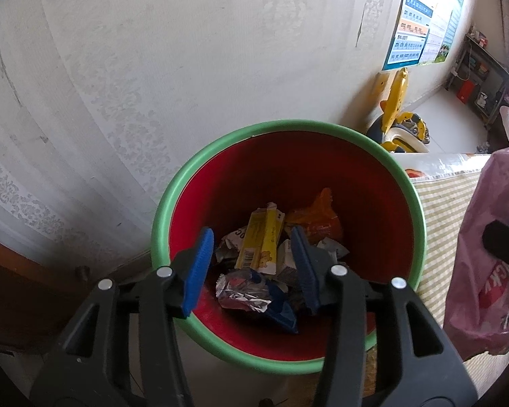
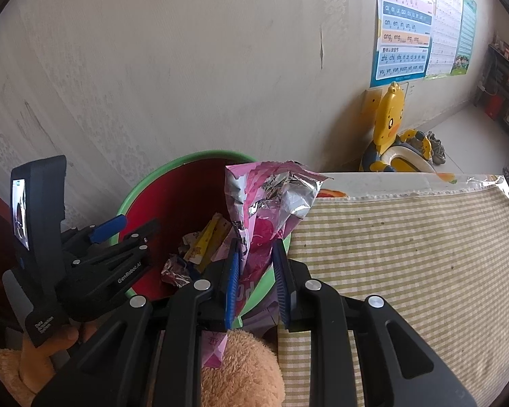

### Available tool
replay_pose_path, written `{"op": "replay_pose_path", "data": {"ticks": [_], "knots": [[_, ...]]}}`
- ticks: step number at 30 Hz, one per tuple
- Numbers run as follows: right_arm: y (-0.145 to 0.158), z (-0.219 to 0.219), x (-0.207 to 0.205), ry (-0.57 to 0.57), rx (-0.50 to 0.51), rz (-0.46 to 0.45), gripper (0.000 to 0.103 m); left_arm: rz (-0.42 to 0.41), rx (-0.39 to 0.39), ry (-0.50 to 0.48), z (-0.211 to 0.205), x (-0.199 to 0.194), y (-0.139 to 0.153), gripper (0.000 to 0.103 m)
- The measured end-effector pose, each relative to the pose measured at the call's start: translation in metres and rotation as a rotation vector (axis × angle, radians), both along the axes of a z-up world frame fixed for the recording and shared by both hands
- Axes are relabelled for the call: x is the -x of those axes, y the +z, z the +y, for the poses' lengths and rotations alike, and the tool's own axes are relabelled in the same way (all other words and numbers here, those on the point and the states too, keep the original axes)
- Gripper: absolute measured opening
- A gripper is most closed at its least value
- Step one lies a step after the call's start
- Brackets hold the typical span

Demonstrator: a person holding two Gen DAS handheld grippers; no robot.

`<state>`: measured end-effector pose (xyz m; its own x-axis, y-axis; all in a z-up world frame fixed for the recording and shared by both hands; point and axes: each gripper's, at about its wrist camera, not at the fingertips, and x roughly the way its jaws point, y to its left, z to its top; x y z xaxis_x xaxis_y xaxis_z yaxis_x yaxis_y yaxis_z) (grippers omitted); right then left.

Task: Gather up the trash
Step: 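Open the right tool to drop the pink bag into the bucket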

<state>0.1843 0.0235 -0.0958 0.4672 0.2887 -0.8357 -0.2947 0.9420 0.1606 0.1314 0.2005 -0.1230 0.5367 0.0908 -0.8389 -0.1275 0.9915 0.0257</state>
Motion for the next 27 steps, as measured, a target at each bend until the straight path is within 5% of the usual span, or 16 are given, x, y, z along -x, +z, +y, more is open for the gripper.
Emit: {"op": "replay_pose_path", "data": {"ticks": [23, 27], "knots": [[-0.010, 0.029, -0.015, 0.053, 0.056, -0.010, 0.020, 0.001, 0.003, 0.052, 0.018, 0.005, 0.001, 0.051], [-0.012, 0.033, -0.015, 0.053, 0.071, -0.011, 0.027, -0.001, 0.005, 0.060, 0.021, 0.006, 0.001, 0.054]]}}
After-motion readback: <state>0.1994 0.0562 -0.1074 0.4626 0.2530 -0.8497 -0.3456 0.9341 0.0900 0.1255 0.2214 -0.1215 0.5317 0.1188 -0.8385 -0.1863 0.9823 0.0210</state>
